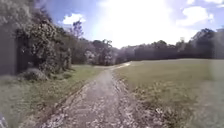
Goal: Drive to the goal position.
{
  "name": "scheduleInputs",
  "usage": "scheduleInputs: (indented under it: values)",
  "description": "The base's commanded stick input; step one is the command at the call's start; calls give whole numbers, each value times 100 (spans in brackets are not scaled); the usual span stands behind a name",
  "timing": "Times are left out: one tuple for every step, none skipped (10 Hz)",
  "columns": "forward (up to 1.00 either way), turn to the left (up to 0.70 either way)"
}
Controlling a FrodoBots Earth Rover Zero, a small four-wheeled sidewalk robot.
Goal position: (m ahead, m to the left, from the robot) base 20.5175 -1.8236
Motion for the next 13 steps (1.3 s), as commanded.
scheduleInputs:
  values:
    - [70,0]
    - [70,0]
    - [70,0]
    - [70,0]
    - [70,0]
    - [70,0]
    - [70,0]
    - [68,4]
    - [44,44]
    - [23,66]
    - [4,69]
    - [0,0]
    - [0,0]
